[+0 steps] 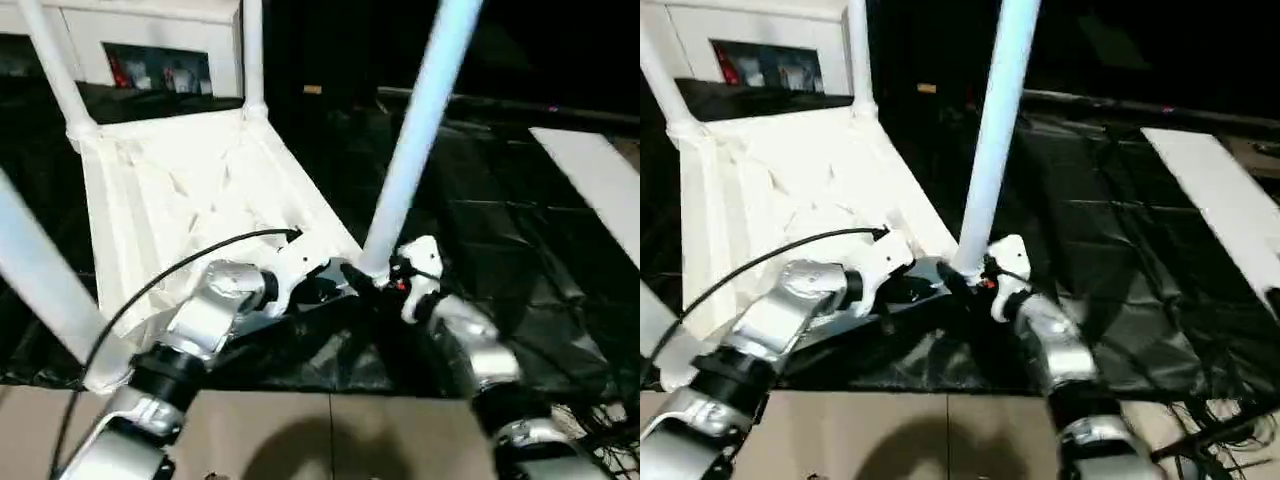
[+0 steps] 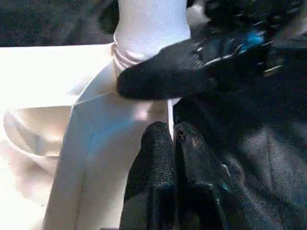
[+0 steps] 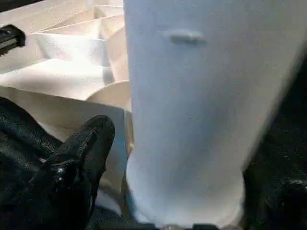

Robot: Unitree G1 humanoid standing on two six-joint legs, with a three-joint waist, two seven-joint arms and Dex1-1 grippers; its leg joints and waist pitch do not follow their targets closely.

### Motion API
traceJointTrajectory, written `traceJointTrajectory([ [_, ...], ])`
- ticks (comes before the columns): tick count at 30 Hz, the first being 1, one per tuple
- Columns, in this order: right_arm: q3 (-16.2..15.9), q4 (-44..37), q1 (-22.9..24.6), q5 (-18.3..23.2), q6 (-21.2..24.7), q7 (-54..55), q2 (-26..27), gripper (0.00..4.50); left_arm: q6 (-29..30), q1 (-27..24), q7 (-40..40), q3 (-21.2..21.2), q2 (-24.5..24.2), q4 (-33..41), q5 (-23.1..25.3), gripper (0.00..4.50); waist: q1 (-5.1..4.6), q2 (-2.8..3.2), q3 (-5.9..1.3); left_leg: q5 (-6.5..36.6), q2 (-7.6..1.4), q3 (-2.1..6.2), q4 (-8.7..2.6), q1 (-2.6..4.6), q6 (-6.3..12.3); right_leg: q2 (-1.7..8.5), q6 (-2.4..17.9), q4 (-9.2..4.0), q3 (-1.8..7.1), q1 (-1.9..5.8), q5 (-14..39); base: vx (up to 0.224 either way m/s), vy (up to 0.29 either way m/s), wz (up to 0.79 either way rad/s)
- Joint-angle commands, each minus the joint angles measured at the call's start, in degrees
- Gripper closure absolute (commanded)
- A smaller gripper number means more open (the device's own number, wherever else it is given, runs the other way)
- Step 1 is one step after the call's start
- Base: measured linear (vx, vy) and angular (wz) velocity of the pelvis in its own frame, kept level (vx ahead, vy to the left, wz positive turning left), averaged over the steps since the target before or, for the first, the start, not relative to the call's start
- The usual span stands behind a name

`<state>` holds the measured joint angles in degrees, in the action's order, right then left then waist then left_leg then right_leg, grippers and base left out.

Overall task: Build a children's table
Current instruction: Rotate leg to tighten

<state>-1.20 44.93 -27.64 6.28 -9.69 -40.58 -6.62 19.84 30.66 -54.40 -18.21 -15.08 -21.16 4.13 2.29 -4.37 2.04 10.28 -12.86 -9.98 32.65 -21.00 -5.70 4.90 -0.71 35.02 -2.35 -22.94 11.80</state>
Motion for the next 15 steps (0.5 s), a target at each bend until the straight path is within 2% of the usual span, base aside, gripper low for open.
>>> traceJointTrajectory([
  [1,-1.49,-1.08,-0.85,-0.72,-0.32,-4.29,-1.95,0.38,-0.73,-2.36,-4.9,-3.24,-1.14,-1.53,-0.51,4.5,0.18,0.36,-3.06,2.19,0.05,-0.85,-2.83,0.2,5.8,1.47,15.61,-2.4,1.67,2.78,-9.74,0.068,-0.001,0.01],
  [2,-1.49,-1.08,-0.85,-0.72,-0.32,-4.29,-1.95,0.38,-0.73,-2.36,-4.9,-3.24,-1.14,-1.53,-0.51,4.5,0.18,0.36,-3.06,2.19,0.05,-0.85,-2.83,0.2,5.8,1.47,15.61,-2.4,1.67,2.78,-9.74,0.06,0.005,0.0],
  [3,-1.49,-1.08,-0.85,-0.72,-0.32,-4.29,-1.95,0.38,-0.73,-2.36,-4.9,-3.24,-1.14,-1.53,-0.51,4.5,0.29,0.38,-3.01,1.68,0.08,-0.96,-2.76,0.26,6.69,1.53,16.17,-2.33,1.75,2.84,-11.19,0.0,0.0,0.0],
  [4,-3.05,-1.4,-1.11,-0.67,-0.91,-11.67,-5.19,0.38,-1.46,-3.29,-9.77,-2.93,-3.66,0.08,-2.22,4.5,0.47,0.29,-2.98,3.11,-0.03,-0.89,-2.81,0.2,7.39,1.72,16.55,-2.42,1.68,3.16,-9.67,0.0,0.0,0.0],
  [6,-3.84,-1.56,-1.18,-0.58,-0.94,-14.96,-6.38,0.38,-1.74,-3.59,-11.62,-2.86,-4.72,0.66,-2.76,4.5,0.54,0.35,-2.82,3.86,-0.13,-0.95,-2.92,0.31,7.2,1.75,16.25,-2.59,1.76,3.02,-7.86,0.0,0.0,0.0],
  [9,-5.1,-1.63,-1.45,-0.42,-0.52,-20.17,-8.0,0.38,-2.33,-4.07,-14.83,-2.62,-6.58,1.66,-3.82,4.5,0.49,0.56,-2.52,7.42,-0.41,-0.9,-3.28,0.5,5.9,1.78,15.65,-3.03,1.73,2.74,-2.03,0.0,0.0,0.0],
  [11,-6.08,-1.26,-2.08,-0.18,0.44,-24.43,-8.93,0.64,-2.67,-4.16,-17.45,-2.7,-8.56,2.39,-4.61,4.5,0.48,0.48,-2.5,9.26,-0.48,-0.78,-3.4,0.58,4.68,1.81,15.4,-3.15,1.72,2.7,0.86,0.0,0.0,0.0],
  [15,-7.0,-0.61,-2.83,-0.1,0.75,-27.01,-9.18,0.97,-3.89,-3.86,-19.81,-3.08,-10.84,2.18,-4.8,4.5,0.41,0.52,-2.48,9.48,-0.51,-0.74,-3.5,0.66,3.86,1.89,15.16,-3.14,1.76,2.59,2.15,0.0,0.0,0.0],
])
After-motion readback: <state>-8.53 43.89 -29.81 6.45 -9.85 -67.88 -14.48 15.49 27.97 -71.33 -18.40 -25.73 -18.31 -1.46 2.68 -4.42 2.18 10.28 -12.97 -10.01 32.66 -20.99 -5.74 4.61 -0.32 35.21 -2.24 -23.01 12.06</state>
